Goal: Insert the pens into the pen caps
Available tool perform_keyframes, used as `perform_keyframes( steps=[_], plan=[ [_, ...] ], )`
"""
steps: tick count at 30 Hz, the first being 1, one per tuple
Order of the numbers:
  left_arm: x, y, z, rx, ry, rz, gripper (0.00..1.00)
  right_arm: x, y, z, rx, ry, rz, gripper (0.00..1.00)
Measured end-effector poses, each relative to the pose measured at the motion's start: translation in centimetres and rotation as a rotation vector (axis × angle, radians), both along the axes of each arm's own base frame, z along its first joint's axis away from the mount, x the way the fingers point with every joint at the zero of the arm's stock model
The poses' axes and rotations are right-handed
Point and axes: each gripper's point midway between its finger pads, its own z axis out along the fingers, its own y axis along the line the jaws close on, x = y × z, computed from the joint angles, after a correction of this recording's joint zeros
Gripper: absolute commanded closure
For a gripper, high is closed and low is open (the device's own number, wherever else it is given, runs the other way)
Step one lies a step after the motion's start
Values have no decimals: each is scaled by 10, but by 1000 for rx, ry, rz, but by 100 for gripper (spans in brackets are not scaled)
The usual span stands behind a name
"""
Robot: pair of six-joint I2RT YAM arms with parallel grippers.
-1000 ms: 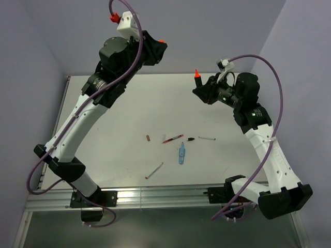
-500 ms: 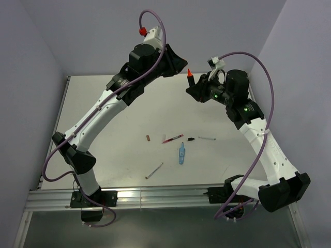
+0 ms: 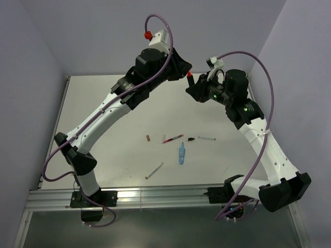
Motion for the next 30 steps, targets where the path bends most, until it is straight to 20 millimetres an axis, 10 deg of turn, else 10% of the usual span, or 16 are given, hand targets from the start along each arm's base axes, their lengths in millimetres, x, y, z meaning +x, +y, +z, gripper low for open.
perform_keyframes(
  steps=[30],
  plan=[
    [6,2,-6,73,-46,107,100,-4,1,-5,-21,19,1,100]
  ],
)
